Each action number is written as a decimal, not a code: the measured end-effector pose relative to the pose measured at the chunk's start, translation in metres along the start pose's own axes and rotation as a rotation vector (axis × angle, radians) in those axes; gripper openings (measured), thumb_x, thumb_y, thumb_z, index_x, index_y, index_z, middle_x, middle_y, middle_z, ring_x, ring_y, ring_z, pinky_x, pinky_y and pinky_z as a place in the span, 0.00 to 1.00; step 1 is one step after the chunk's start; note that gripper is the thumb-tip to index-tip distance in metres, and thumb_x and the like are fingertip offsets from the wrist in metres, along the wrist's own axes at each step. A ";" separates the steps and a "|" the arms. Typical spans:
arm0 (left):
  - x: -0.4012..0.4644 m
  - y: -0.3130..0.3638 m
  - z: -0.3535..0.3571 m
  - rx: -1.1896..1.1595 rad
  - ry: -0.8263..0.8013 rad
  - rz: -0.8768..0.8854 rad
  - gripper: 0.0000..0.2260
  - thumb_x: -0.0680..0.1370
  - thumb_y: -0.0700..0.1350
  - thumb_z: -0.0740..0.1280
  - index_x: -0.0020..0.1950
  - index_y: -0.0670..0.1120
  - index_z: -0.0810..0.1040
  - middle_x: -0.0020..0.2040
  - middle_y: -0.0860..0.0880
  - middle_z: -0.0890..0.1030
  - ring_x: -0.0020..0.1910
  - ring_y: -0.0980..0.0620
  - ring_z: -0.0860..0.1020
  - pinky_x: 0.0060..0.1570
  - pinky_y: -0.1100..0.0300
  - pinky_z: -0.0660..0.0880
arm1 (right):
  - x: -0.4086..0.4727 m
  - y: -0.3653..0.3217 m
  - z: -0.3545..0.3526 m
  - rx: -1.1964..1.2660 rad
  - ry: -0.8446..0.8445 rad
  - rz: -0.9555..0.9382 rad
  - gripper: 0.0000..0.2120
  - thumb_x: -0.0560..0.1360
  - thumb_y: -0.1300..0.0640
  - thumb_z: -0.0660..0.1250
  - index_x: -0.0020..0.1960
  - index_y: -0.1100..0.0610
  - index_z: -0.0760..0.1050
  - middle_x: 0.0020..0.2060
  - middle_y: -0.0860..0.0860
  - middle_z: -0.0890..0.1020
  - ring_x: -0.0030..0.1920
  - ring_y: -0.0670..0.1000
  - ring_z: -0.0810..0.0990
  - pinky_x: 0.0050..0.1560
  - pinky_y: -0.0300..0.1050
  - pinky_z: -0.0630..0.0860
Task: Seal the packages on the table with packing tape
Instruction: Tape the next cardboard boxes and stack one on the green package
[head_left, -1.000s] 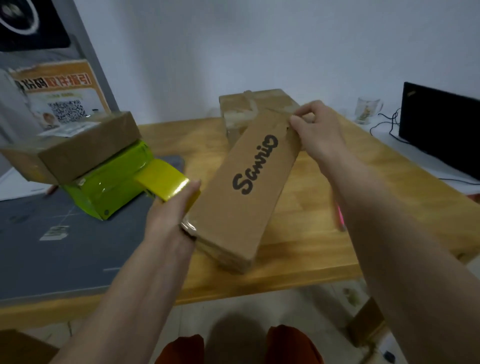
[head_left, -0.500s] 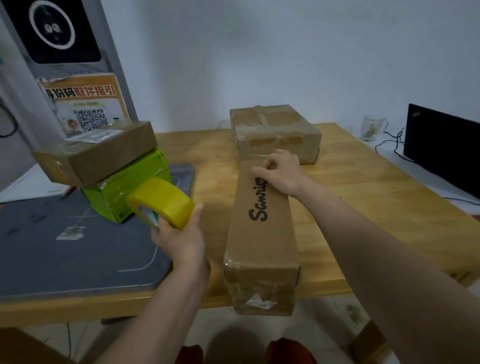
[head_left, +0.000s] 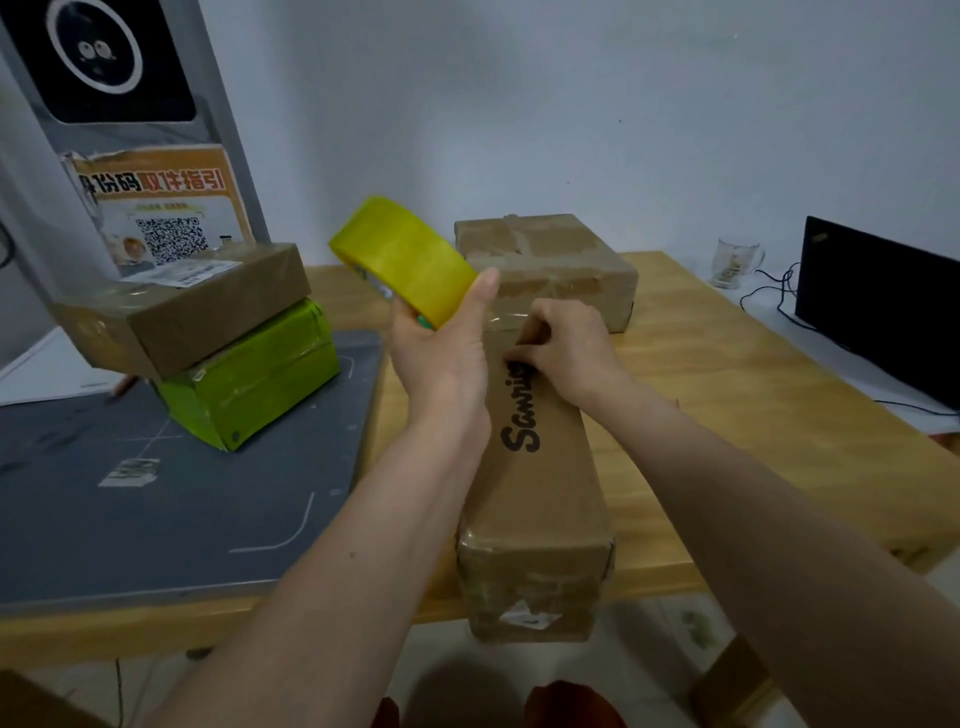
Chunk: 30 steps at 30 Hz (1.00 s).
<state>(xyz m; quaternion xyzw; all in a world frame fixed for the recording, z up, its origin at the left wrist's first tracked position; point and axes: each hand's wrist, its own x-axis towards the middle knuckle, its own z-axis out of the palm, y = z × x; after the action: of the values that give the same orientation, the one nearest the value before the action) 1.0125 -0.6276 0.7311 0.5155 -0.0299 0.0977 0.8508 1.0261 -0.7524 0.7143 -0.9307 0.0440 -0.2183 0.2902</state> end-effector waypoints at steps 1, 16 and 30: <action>-0.001 -0.003 0.003 -0.023 -0.016 -0.024 0.10 0.71 0.44 0.77 0.45 0.51 0.77 0.36 0.57 0.80 0.40 0.56 0.80 0.50 0.53 0.78 | -0.001 -0.001 -0.001 0.016 0.008 -0.008 0.14 0.70 0.56 0.76 0.35 0.51 0.71 0.36 0.46 0.77 0.43 0.51 0.78 0.45 0.47 0.75; 0.003 -0.019 -0.006 -0.171 0.059 -0.089 0.11 0.72 0.44 0.76 0.46 0.54 0.75 0.32 0.63 0.80 0.34 0.64 0.79 0.42 0.59 0.77 | -0.014 0.014 0.005 0.705 0.064 0.027 0.15 0.67 0.74 0.74 0.43 0.56 0.81 0.35 0.50 0.84 0.37 0.44 0.82 0.44 0.34 0.79; 0.003 -0.023 -0.006 -0.183 0.091 -0.070 0.12 0.72 0.45 0.76 0.49 0.55 0.76 0.33 0.63 0.81 0.35 0.66 0.80 0.39 0.64 0.75 | -0.026 0.021 -0.006 0.737 0.013 0.056 0.12 0.72 0.72 0.65 0.46 0.57 0.75 0.33 0.53 0.83 0.41 0.48 0.83 0.48 0.42 0.77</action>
<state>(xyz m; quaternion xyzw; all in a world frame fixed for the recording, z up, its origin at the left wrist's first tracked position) 1.0193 -0.6320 0.7088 0.4314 0.0180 0.0879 0.8977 1.0010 -0.7676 0.6970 -0.7609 -0.0103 -0.2172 0.6114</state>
